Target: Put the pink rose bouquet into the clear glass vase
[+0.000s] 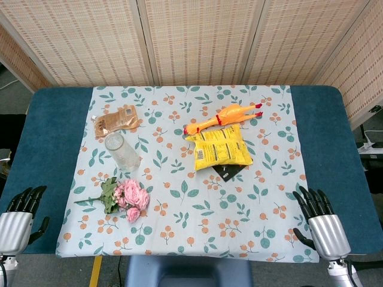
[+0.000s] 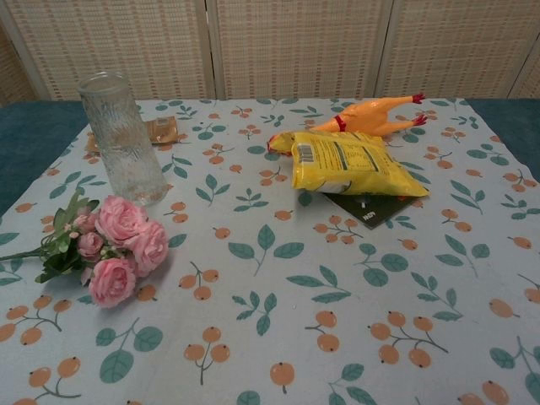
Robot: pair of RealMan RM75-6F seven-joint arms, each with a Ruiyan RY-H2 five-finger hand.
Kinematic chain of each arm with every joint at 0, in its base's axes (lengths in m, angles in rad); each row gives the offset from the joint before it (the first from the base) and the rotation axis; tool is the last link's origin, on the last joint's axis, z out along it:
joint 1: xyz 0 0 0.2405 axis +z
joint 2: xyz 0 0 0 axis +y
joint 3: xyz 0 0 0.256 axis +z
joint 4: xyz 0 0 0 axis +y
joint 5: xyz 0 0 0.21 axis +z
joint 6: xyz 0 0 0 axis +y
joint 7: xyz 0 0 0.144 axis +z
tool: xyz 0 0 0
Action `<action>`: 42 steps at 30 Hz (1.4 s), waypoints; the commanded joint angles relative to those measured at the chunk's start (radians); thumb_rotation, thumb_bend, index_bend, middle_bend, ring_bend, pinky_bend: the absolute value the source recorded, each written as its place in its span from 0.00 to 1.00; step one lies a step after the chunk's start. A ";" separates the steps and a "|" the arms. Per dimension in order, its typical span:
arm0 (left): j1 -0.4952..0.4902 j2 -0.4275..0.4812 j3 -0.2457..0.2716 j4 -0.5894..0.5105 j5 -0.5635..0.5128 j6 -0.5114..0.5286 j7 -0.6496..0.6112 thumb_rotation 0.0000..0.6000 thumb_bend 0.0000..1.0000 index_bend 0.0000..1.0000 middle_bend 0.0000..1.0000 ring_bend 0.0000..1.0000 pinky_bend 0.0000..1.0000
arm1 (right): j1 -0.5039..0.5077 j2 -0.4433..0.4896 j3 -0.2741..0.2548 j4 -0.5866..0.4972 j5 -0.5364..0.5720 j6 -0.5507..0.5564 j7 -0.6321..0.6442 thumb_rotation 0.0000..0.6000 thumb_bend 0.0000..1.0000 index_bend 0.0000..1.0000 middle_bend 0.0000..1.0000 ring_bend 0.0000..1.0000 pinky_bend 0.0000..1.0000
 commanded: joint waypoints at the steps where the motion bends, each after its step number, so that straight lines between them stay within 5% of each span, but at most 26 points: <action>1: -0.002 0.000 0.005 0.000 0.004 -0.006 -0.003 1.00 0.40 0.00 0.10 0.09 0.17 | 0.006 0.006 -0.007 -0.005 -0.001 -0.017 0.014 1.00 0.15 0.00 0.00 0.00 0.00; 6: -0.019 0.002 0.023 -0.011 0.026 -0.041 -0.041 1.00 0.40 0.00 0.08 0.08 0.18 | 0.013 0.007 -0.012 -0.007 -0.007 -0.032 0.020 1.00 0.15 0.00 0.00 0.00 0.00; 8: -0.083 -0.028 0.026 -0.024 0.034 -0.149 -0.086 1.00 0.38 0.00 0.07 0.07 0.18 | 0.019 0.007 -0.027 -0.010 -0.017 -0.055 0.024 1.00 0.15 0.00 0.00 0.00 0.00; 22: -0.311 -0.122 -0.057 -0.105 -0.145 -0.516 0.092 1.00 0.36 0.00 0.00 0.00 0.18 | 0.017 0.015 -0.022 -0.015 -0.013 -0.051 0.031 1.00 0.15 0.00 0.00 0.00 0.00; 30: -0.389 -0.159 -0.091 -0.146 -0.254 -0.590 0.233 1.00 0.36 0.00 0.00 0.00 0.18 | 0.019 0.025 -0.025 -0.020 -0.015 -0.056 0.048 1.00 0.15 0.00 0.00 0.00 0.00; 38: -0.463 -0.154 -0.092 -0.194 -0.509 -0.680 0.418 1.00 0.36 0.01 0.00 0.00 0.17 | 0.024 0.038 -0.030 -0.026 -0.019 -0.064 0.076 1.00 0.15 0.00 0.00 0.00 0.00; 42: -0.489 -0.162 -0.082 -0.216 -0.572 -0.654 0.493 1.00 0.36 0.06 0.09 0.03 0.14 | 0.026 0.037 -0.034 -0.026 -0.022 -0.069 0.074 1.00 0.15 0.00 0.00 0.00 0.00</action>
